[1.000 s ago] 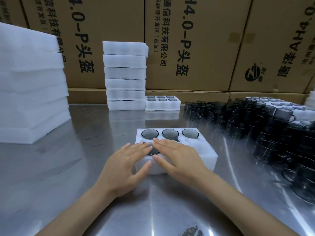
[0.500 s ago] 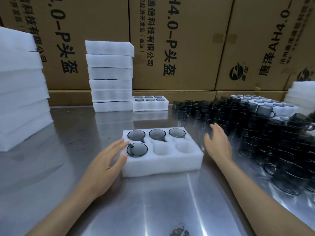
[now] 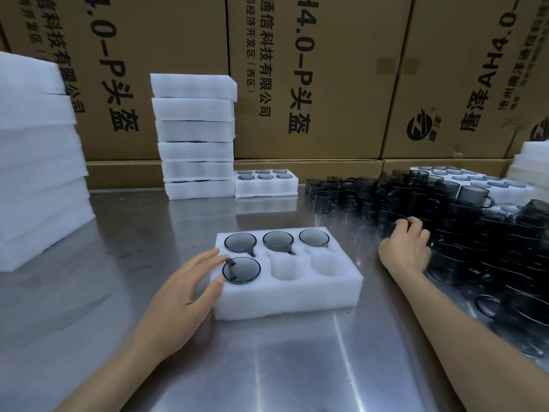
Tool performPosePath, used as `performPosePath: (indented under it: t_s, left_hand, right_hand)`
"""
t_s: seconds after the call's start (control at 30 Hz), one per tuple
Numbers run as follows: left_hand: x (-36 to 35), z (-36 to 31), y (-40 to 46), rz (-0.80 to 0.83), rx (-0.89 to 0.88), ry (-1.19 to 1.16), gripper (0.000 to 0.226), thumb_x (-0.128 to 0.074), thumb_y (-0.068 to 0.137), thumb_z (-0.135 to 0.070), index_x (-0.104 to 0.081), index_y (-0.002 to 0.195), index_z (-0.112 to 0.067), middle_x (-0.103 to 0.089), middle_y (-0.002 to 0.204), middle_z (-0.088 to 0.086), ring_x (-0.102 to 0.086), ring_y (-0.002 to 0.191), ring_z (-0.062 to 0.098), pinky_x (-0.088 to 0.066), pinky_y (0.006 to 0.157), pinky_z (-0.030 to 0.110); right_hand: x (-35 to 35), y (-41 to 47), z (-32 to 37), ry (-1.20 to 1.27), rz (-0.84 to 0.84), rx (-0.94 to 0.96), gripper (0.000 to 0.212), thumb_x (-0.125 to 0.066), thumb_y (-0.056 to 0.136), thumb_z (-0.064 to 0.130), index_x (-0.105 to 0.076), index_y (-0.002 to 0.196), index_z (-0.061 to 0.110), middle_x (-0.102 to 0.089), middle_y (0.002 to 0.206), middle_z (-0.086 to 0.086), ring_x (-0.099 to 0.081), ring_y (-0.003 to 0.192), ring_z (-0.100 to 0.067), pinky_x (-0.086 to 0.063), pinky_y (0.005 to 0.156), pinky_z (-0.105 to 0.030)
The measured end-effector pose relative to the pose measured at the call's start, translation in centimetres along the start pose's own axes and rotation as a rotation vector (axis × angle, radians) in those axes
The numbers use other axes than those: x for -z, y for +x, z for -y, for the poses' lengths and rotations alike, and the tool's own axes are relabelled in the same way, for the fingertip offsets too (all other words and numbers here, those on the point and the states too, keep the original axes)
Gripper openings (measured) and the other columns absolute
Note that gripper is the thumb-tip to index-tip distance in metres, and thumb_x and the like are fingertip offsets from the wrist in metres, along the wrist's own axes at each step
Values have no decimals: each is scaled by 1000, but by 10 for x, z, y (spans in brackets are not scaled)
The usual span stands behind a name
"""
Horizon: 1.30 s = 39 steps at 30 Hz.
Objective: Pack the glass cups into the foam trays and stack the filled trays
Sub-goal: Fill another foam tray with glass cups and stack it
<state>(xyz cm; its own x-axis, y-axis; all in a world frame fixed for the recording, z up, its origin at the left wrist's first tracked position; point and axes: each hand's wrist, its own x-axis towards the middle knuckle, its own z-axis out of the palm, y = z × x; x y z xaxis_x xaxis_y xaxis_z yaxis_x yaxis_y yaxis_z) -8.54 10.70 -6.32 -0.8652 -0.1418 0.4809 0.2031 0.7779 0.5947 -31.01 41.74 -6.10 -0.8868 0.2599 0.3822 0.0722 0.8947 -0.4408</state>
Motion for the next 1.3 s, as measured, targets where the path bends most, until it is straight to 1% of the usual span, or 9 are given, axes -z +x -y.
performPosePath:
  t_s: [0.13, 0.27, 0.37, 0.47, 0.67, 0.8, 0.97, 1.1, 1.3]
  left_hand:
    - [-1, 0, 0, -5, -1, 3, 38, -44, 90, -41, -55, 127, -36, -41, 138, -28, -33, 126, -15, -18, 97, -2]
    - [-2, 2, 0, -6, 2, 2, 34, -49, 94, -30, -55, 128, -35, -42, 140, -25, -34, 129, -9, -25, 105, 15]
    - [-1, 1, -1, -7, 4, 2, 34, -49, 95, -30, -55, 128, -34, -43, 140, -25, -35, 129, -8, -25, 104, 17]
    - [-2, 1, -1, -8, 2, 8, 34, -49, 95, -30, -55, 129, -33, -42, 141, -24, -35, 129, -8, -25, 104, 15]
    - [-2, 1, -1, -16, 7, -2, 34, -49, 95, -30, -55, 129, -34, -42, 141, -23, -36, 129, -6, -26, 104, 17]
    - [-3, 0, -1, -15, 7, -2, 34, -49, 95, -29, -55, 128, -33, -42, 141, -22, -36, 129, -5, -26, 105, 18]
    - [-2, -1, -1, -17, 7, -10, 33, -50, 96, -27, -55, 128, -32, -43, 141, -20, -38, 130, -3, -28, 108, 22]
    - [-2, -1, -1, -16, 11, -11, 33, -50, 96, -26, -55, 128, -31, -43, 141, -18, -37, 131, -1, -28, 110, 25]
    - [-3, 1, 0, -10, 8, 4, 33, -50, 96, -27, -55, 128, -32, -42, 142, -20, -37, 131, -2, -27, 109, 23]
  right_hand:
    - [0, -7, 2, -45, -67, 99, 26, -53, 94, 19, -53, 116, 7, -26, 147, -13, -28, 127, -34, -37, 95, -46]
    - [0, -18, -1, -14, -26, 147, 22, -53, 94, 24, -54, 111, 10, -26, 149, -17, -23, 131, -36, -37, 96, -46]
    - [4, -29, -3, 119, 32, 149, 18, -55, 93, 28, -57, 106, 15, -41, 140, -10, -37, 124, -32, -41, 89, -41]
    - [13, -42, 3, 314, -40, 180, 12, -66, 85, 28, -60, 92, 21, -49, 121, 0, -52, 108, -26, -39, 78, -32]
    - [46, -72, 45, 700, -226, 307, 56, -76, 74, 35, -54, 125, 28, -38, 112, 4, -54, 91, -16, -44, 78, -29]
    - [56, -104, 75, 821, -120, 534, 55, -79, 72, 29, -57, 123, 26, -39, 108, 5, -53, 85, 0, -47, 79, -18]
    - [51, -129, 90, 746, 113, 746, 54, -75, 75, 31, -55, 124, 27, -54, 114, 16, -50, 94, -1, -48, 82, -24]
    - [45, -133, 88, 611, 186, 797, 54, -74, 77, 34, -54, 127, 29, -57, 113, 18, -45, 103, -3, -40, 84, -19]
    - [47, -132, 89, 592, 245, 759, 52, -73, 77, 37, -56, 125, 31, -57, 107, 19, -47, 97, -2, -36, 83, -15]
